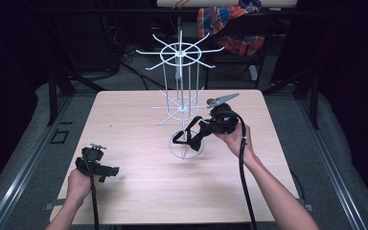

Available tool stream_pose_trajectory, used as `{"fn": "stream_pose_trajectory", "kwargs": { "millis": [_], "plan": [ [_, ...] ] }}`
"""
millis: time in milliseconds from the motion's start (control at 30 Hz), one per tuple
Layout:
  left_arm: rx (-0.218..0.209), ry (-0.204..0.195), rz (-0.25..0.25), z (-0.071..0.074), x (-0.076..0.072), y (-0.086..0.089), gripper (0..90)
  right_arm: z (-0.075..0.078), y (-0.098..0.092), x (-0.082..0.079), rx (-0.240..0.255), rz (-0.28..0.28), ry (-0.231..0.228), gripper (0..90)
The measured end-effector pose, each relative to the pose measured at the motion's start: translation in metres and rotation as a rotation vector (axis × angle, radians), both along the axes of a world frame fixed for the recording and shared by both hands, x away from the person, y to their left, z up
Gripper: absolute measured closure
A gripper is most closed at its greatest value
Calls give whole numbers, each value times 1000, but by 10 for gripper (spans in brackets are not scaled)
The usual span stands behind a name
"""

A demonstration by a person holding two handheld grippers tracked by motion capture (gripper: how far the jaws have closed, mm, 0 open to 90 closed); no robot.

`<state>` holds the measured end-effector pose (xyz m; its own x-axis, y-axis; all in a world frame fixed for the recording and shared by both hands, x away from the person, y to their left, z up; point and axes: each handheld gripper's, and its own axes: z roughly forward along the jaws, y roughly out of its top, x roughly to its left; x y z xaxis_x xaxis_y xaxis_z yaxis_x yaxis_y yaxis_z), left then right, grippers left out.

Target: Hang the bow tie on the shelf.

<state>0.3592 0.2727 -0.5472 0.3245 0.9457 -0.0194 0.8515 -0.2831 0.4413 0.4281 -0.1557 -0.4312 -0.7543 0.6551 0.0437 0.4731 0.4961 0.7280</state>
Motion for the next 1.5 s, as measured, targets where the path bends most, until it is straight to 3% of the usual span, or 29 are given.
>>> {"fn": "stream_pose_trajectory", "kwargs": {
  "millis": [200,233,267,533,733,1100,1333,1500],
  "plan": [
    [-2,-3,-2,1,0,2,1,2,-4,-1,14,-12,3,635],
    [-2,-3,-2,1,0,2,1,2,-4,-1,14,-12,3,635],
    [-2,-2,-3,1,0,1,1,4,-5,-3,-4,-13,1,580],
    [0,-6,-1,1,-1,0,1,13,-11,-14,-42,-28,-48,416],
    [-1,-4,-3,2,-1,0,1,16,-22,-21,-61,-23,-37,299],
    [-2,-5,-1,3,-1,0,1,17,-43,-35,-75,-15,-6,151],
    [-2,-4,-2,2,-1,-1,1,13,-54,-47,-92,-17,8,114],
    [1,-7,-9,3,0,-2,1,0,-68,-61,-146,-37,28,66]
  ]
}}
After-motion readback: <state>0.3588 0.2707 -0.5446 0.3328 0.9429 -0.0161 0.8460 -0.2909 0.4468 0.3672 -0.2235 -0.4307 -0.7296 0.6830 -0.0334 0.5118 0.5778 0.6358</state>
